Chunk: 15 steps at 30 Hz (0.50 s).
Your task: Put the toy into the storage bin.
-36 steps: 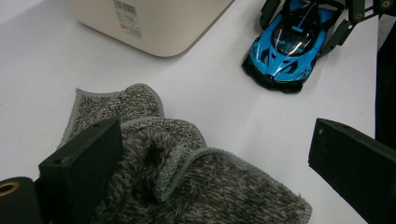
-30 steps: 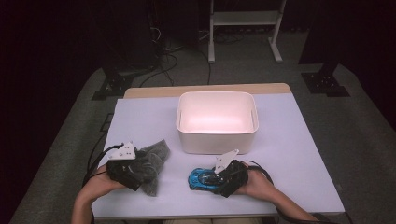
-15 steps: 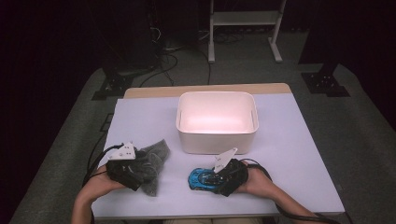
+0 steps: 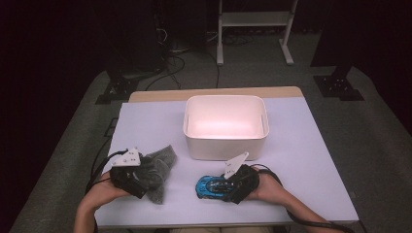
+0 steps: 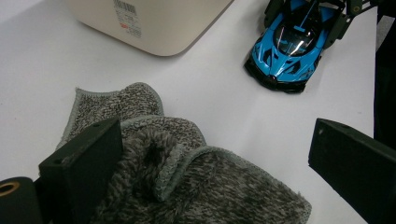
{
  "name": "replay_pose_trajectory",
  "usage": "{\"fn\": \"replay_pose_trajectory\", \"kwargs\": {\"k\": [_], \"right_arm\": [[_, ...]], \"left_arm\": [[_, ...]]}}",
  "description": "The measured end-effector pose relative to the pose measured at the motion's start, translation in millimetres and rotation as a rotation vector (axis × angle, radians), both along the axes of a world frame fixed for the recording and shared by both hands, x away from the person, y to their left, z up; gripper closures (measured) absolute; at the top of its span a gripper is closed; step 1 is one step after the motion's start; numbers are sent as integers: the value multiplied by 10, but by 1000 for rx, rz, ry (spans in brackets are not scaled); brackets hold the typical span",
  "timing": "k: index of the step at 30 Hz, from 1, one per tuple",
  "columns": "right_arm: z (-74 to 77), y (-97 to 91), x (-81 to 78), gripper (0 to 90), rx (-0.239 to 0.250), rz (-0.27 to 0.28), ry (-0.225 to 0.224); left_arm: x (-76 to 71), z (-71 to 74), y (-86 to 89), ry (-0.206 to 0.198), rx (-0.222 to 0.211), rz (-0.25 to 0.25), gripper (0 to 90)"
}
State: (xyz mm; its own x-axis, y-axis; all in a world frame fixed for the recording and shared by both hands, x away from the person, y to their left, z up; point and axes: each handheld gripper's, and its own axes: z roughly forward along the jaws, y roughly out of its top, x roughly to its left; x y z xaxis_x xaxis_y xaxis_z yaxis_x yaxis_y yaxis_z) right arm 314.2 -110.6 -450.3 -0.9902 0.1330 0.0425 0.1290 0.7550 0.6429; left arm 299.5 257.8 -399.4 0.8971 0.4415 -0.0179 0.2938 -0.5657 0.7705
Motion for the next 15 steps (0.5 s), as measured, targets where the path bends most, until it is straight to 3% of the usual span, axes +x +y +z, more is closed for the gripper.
{"fn": "replay_pose_trajectory", "kwargs": {"k": [15], "right_arm": [[76,-24,-1,253,29,12,25]], "left_arm": [[3,-7,-2,2,-3,-4,26]]}}
